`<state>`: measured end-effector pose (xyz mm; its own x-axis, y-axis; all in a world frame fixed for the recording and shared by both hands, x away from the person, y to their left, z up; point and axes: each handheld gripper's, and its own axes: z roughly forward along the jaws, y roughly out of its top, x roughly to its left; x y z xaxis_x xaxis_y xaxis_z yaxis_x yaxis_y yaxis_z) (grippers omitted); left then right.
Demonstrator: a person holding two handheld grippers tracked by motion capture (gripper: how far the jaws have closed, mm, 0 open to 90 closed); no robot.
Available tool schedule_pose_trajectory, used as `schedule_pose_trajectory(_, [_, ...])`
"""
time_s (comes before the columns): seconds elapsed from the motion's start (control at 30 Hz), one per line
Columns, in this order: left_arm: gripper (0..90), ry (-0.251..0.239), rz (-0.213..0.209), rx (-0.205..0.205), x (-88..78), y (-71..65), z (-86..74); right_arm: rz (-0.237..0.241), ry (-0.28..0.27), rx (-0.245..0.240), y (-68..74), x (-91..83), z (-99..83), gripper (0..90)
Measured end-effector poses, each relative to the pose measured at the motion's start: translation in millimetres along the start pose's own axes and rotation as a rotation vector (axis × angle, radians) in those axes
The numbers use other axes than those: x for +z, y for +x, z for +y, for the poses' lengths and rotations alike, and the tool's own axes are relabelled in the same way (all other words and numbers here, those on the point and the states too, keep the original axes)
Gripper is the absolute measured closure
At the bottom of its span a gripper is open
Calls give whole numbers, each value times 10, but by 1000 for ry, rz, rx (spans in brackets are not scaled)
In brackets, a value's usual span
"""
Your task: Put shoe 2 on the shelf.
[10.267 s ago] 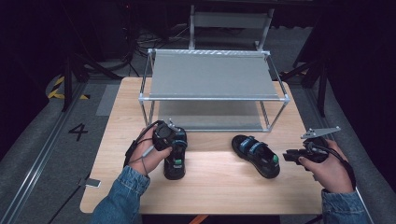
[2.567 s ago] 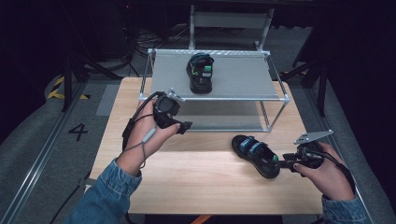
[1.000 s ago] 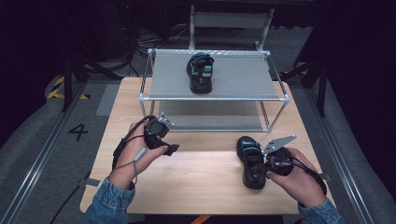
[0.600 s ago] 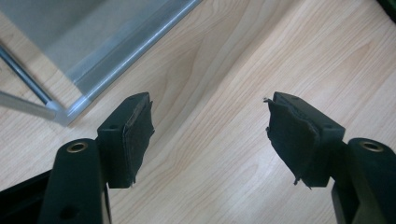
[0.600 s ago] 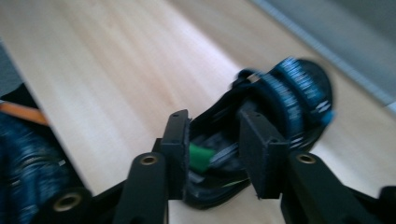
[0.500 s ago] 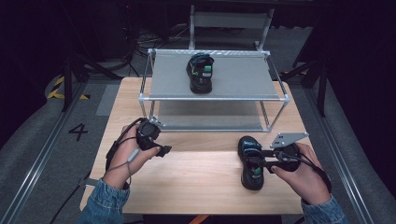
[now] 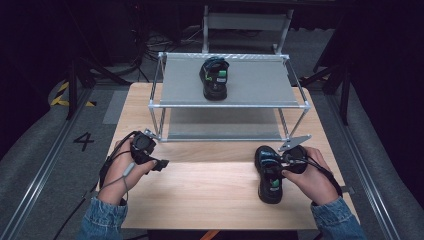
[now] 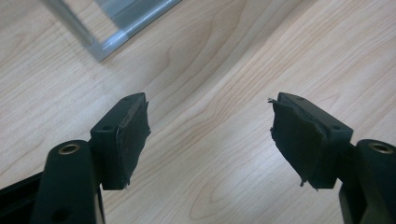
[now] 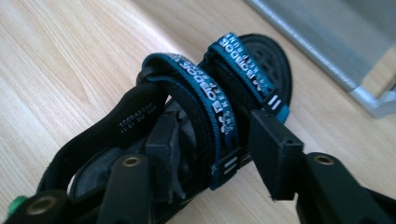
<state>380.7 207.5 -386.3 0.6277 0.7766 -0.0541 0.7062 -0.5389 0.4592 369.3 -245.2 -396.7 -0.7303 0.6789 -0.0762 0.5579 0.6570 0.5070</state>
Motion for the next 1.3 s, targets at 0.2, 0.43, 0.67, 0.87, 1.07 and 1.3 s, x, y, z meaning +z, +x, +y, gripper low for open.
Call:
schedule_pose_trajectory(0.2, [279, 0, 4, -20, -2, 73, -66, -12, 24, -33, -3, 28, 17, 717])
schedule_pose_trajectory(0.43, [279, -10, 17, -49, -42, 173, -171, 10, 9, -4, 9, -10, 74, 724])
schedule_pose_trajectory(0.67, [280, -19, 18, -65, -72, 229, -258, 66, -29, 18, 28, -106, 222, 726])
schedule_pose_trajectory(0.87, [278, -26, 16, -76, -106, 259, -313, 78, -65, 7, 45, -339, 465, 724])
schedule_pose_trajectory(1.07, [276, -41, 16, -97, -141, 288, -354, 106, -88, 27, 22, -580, 668, 723])
schedule_pose_trajectory(1.3, [275, -39, 12, -102, -148, 299, -377, 137, -138, 31, 4, -839, 871, 723])
